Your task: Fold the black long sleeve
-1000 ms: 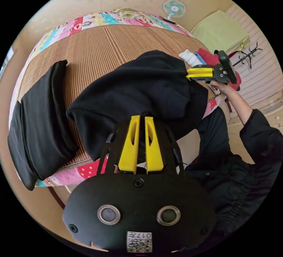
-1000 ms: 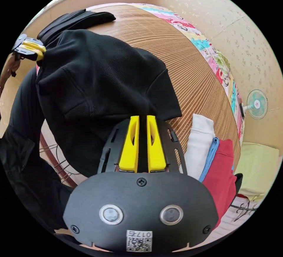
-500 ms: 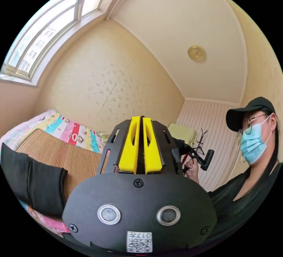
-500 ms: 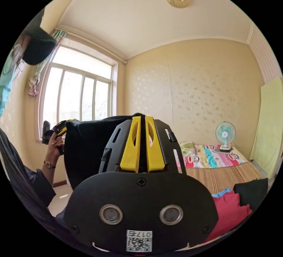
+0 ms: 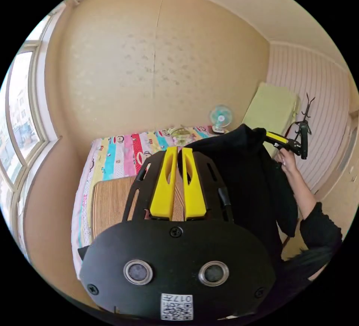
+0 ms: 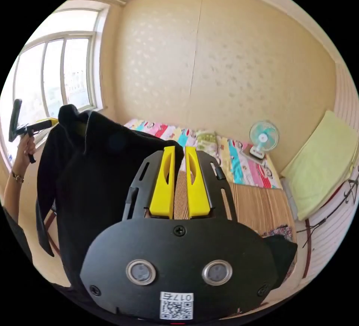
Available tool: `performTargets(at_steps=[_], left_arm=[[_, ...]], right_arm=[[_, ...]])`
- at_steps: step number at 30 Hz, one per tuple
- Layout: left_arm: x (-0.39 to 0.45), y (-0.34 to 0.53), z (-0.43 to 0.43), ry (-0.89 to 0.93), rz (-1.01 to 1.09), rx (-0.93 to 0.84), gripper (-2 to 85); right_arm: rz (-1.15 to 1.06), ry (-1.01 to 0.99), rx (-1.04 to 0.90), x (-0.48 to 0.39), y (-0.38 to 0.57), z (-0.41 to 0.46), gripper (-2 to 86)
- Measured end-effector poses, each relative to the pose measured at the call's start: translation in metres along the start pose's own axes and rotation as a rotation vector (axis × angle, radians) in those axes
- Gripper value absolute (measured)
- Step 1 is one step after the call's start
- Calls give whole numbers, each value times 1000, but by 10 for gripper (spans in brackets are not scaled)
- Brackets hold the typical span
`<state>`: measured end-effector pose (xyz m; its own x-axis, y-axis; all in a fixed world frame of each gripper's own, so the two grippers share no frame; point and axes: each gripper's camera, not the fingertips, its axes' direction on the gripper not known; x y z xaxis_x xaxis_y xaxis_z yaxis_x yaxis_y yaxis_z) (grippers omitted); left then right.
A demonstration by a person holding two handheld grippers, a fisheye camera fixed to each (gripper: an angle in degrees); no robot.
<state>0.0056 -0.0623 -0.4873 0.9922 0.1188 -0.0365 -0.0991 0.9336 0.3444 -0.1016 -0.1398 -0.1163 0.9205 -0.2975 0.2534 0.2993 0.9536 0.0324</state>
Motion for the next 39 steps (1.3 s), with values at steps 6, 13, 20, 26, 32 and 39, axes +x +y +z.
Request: performTargets(at_steps=[6, 13, 20, 26, 32, 39], left_arm=[[-55, 150, 165, 32, -49, -283, 92], [-111, 368, 275, -41, -223, -557, 113], [-76, 428, 222, 331, -411, -306, 122], [-1, 438, 248, 310, -364, -475, 116], [-34, 429, 213, 296, -404, -474, 62], [-92, 438, 174, 413, -524, -421, 56]], right_arm=[[-74, -88, -233, 0, 155, 164, 75], [145, -4, -525, 49, 407, 270, 109], [368, 80, -260, 99, 460, 199, 95], [294, 101, -547, 134, 435, 248, 24], [282, 55, -142, 218, 340, 140, 8], [301, 181, -98, 255, 345, 123, 26]])
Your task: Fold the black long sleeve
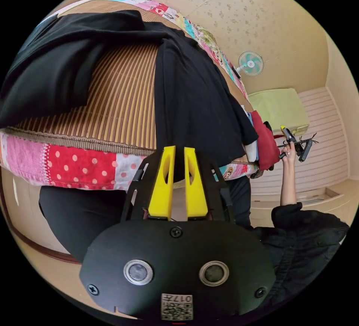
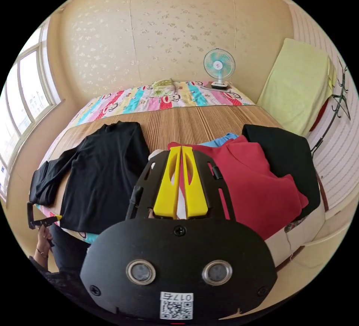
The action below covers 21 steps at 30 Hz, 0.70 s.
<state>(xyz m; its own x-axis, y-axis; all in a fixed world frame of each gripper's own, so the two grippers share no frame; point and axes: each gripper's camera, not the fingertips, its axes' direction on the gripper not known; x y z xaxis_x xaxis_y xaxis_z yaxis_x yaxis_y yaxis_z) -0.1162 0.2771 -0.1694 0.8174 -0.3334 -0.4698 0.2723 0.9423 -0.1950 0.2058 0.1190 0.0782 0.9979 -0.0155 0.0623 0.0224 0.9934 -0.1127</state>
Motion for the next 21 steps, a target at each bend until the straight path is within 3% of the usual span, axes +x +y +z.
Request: performTargets(at_steps=[5, 9, 12, 14, 19, 21], left_arm=[[10, 2, -30, -1, 6, 83, 103], [22, -24, -37, -36, 35, 36, 123], [26, -42, -48, -43, 32, -5, 124], [29, -44, -65, -55, 49, 14, 124], [15, -45, -98, -64, 4, 33, 125], [4, -49, -111, -38, -40, 62, 124]], right_arm=[[-134, -346, -219, -44, 57, 80, 130], [-271, -149, -435, -96, 80, 150, 73], [-282, -145, -257, -99, 43, 112, 36], [-95, -125, -83, -48, -17, 62, 35], [425, 49, 128, 99, -80, 2, 53], [312, 37, 159, 85, -78, -5, 63]])
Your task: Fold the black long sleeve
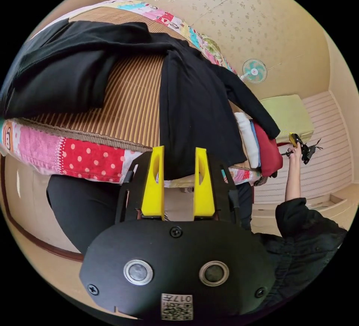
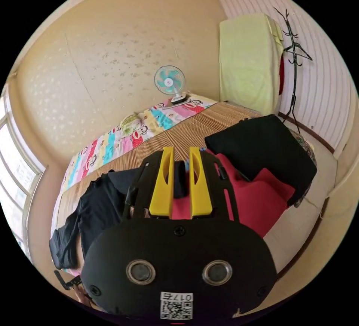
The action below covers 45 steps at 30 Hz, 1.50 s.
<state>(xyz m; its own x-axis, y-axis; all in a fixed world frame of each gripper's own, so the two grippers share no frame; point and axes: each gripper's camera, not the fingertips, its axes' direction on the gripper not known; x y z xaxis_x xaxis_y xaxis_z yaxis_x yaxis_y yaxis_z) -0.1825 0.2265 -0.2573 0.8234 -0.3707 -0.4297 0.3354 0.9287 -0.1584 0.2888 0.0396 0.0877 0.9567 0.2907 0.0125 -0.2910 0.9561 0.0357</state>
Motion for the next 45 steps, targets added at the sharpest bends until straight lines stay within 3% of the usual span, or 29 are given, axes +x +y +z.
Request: performTargets(at_steps=[2, 6, 10, 11, 12, 16, 22, 25, 27, 30, 35, 39, 41, 43, 45], left_arm=[[-6, -6, -6, 6, -29, 16, 124], [-3, -32, 3, -25, -42, -29, 111], [16, -55, -1, -200, 54, -114, 51], [19, -60, -8, -199, 96, -158, 45], [20, -61, -19, -188, 126, -200, 42], [11, -38, -54, -152, 129, -311, 38], [-22, 17, -99, 72, -9, -375, 44], [-51, -5, -163, 131, -104, -161, 59], [-89, -40, -225, 186, -228, 104, 100], [-141, -93, -266, 297, -399, 355, 158], [-205, -161, -249, 426, -702, 460, 187], [-243, -157, -221, 659, -845, 660, 133], [-260, -148, -209, 737, -895, 740, 93], [-270, -148, -210, 739, -893, 765, 50], [-253, -170, -246, 560, -735, 747, 24]], right_arm=[[-278, -71, -117, -62, 45, 18, 72], [-614, -305, -390, -148, 159, 70, 86], [-708, -183, -686, -182, 286, 143, 82], [-688, -201, -555, -173, 298, 120, 73], [-705, -194, -559, -172, 305, 112, 66], [-865, -107, -632, -165, 339, 47, 40], [-942, -99, -787, -130, 372, -24, 30], [-825, -170, -780, -118, 344, -35, 22], [-729, -227, -758, -113, 318, -31, 15], [-630, -345, -716, -119, 273, -16, 8], [-596, -490, -569, -153, 213, 6, 4], [-525, -570, -573, -140, 213, 43, 4], [-359, -716, -591, -100, 211, 56, 3], [-247, -813, -625, -75, 200, 57, 3], [-232, -872, -624, -63, 194, 53, 3]])
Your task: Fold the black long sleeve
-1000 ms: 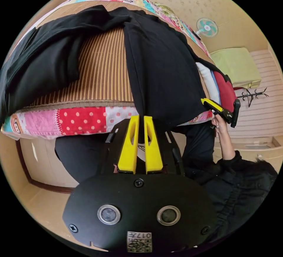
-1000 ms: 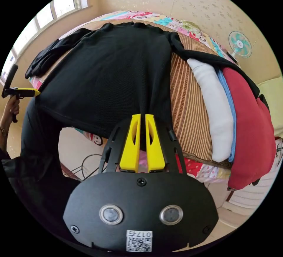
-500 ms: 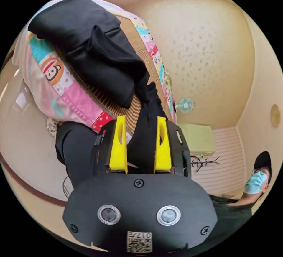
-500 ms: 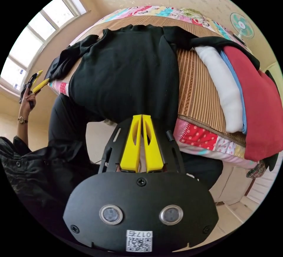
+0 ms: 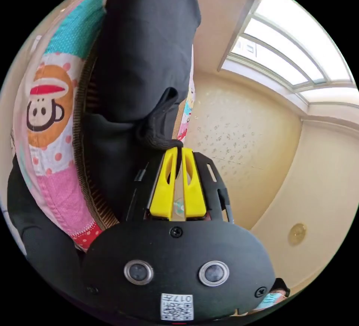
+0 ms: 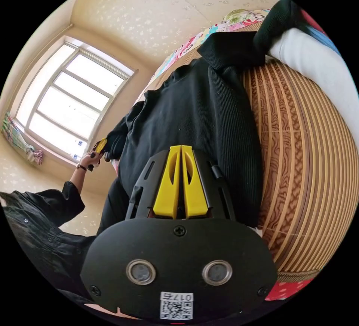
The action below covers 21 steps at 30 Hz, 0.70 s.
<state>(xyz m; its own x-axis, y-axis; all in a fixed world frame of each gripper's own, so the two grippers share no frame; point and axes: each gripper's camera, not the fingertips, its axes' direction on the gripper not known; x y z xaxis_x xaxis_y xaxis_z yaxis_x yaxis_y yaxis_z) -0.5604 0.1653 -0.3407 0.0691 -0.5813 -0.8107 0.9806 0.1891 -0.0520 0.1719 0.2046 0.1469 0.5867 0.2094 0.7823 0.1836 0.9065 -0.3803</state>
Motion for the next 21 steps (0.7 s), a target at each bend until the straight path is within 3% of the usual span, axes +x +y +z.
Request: performTargets(at_steps=[3, 7, 10, 13, 15, 17, 21], left_arm=[[94, 22, 14, -162, 322, 46, 9], [189, 101, 96, -33, 654, -72, 3], [229, 217, 202, 14, 883, -274, 8], [193, 342, 316, 2, 997, -559, 28], [114, 423, 382, -41, 981, -783, 47], [48, 460, 401, -127, 933, -869, 68], [-51, 487, 363, -274, 912, -865, 76]], right_arm=[[-13, -28, -9, -2, -2, -16, 3], [-5, -76, 6, -5, -3, -41, 2], [-3, -82, 5, -13, -6, -56, 3], [2, -94, 3, -19, -10, -70, 3], [3, -99, 3, -24, -12, -78, 3], [3, -107, 2, -29, -16, -87, 3], [8, -140, 0, -34, -23, -100, 3]])
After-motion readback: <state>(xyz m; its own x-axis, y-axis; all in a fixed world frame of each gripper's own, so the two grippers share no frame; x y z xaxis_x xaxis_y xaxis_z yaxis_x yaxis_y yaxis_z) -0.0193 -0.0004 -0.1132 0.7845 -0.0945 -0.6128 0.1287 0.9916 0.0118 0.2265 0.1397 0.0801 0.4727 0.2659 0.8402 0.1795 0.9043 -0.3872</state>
